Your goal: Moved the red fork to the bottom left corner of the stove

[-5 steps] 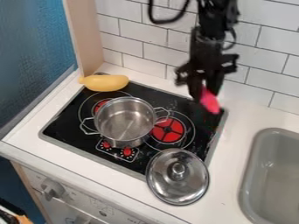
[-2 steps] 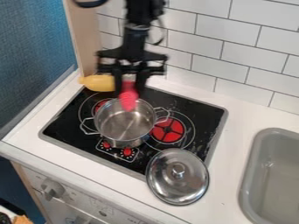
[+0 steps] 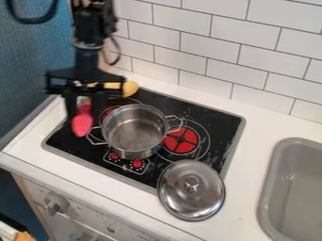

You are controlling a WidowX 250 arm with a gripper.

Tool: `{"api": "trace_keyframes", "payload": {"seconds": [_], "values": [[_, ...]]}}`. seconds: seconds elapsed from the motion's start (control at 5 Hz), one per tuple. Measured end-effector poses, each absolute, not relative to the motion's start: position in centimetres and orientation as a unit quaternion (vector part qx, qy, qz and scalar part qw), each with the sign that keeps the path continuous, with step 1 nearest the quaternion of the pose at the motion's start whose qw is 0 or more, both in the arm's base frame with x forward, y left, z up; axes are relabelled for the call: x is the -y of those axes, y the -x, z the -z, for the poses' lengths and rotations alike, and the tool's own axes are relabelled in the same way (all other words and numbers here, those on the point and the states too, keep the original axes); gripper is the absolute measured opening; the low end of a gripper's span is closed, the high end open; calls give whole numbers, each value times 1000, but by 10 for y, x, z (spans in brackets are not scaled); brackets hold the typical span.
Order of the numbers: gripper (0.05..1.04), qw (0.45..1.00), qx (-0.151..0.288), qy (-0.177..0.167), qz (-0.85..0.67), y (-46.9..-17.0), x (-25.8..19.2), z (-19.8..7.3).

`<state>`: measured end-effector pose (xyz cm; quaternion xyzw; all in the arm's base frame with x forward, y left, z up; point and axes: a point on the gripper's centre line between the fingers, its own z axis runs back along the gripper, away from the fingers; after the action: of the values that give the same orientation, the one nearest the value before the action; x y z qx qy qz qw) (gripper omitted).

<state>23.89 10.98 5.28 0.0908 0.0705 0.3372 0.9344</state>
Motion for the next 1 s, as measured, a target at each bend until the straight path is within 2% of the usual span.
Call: {"api": "trace_keyframes", "payload": {"seconds": [0.2, 0.4, 0.6, 1.0], "values": [[388, 938, -31, -82, -335, -237, -128, -38], [388, 946, -11, -85, -314, -227, -135, -22], [388, 937, 20, -83, -339, -237, -139, -13], [388, 926, 26, -77, -369, -238, -143, 11]]}}
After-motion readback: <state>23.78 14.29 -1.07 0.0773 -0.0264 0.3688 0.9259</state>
